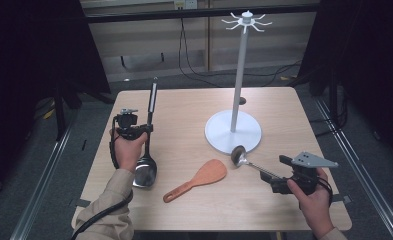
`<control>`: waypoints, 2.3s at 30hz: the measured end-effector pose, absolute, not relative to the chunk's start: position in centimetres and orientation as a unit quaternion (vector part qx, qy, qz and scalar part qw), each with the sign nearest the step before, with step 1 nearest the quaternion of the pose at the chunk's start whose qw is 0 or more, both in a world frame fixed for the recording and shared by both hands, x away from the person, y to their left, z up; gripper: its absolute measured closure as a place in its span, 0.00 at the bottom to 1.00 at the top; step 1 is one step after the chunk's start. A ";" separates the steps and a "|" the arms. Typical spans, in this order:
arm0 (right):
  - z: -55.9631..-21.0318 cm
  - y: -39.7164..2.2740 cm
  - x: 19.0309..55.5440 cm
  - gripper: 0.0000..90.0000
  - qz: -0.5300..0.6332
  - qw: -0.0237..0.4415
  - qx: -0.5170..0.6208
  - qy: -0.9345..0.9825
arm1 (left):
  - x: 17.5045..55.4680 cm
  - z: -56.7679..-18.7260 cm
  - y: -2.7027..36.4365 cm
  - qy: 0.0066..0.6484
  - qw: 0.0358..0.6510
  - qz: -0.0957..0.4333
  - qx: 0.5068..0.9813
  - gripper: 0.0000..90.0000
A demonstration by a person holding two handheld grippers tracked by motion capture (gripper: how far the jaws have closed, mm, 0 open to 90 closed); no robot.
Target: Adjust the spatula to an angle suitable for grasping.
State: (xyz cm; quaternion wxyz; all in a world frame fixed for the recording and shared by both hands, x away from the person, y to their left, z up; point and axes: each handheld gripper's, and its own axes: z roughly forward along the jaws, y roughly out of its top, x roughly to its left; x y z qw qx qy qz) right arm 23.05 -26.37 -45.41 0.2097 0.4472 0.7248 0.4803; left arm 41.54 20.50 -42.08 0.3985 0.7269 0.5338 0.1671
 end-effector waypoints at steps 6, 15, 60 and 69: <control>-45.3 -26.4 23.0 0.06 0.482 0.213 0.447 0.723 | 40.8 -41.1 19.9 0.520 0.429 0.183 0.716 0.84; -45.5 -26.3 23.0 0.06 0.480 0.210 0.448 0.725 | 39.9 -40.2 19.8 0.504 0.461 0.188 0.706 0.84; -45.4 -26.3 22.8 0.06 0.481 0.217 0.447 0.723 | 35.0 -35.2 11.2 0.385 0.585 0.187 0.689 0.84; -45.4 -26.4 22.7 0.06 0.480 0.216 0.449 0.722 | 34.7 -34.9 9.1 0.374 0.605 0.174 0.681 0.84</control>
